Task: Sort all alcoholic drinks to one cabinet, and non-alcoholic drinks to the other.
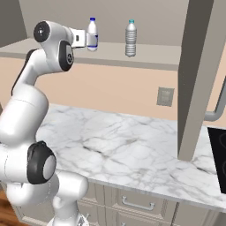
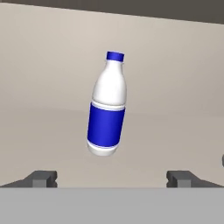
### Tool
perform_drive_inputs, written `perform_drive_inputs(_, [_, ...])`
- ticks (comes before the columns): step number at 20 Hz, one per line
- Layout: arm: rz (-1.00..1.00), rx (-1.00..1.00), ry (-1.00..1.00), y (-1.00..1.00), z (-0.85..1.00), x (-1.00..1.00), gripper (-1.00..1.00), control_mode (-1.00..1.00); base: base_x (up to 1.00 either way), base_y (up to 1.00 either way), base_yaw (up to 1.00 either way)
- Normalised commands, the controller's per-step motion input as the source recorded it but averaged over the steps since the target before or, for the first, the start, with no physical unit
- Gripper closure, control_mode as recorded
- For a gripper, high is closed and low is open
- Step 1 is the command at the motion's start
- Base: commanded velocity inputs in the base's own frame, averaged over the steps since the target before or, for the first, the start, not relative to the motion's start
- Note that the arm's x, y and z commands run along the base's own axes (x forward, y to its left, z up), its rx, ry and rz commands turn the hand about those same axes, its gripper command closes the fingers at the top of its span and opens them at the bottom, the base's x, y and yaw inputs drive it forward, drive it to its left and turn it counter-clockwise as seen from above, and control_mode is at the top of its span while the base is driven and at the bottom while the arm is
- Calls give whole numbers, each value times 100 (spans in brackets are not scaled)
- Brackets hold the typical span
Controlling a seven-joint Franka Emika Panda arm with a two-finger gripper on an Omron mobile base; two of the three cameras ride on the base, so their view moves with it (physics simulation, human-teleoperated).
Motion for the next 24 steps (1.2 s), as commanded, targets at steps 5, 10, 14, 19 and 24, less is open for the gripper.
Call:
perform_drive_inputs(5, [0,0,-1,9,0,-35,-100,-100,0,0,0])
perform_drive_inputs(10, [0,0,0,9,0,-44,-100,-100,0,0,0])
perform_drive_inputs(14, [0,0,0,8,0,-49,-100,-100,0,0,0])
perform_drive_inputs(19, [0,0,0,5,0,-56,-100,-100,0,0,0])
perform_drive_inputs(24, [0,0,0,0,3,-61,-100,-100,0,0,0])
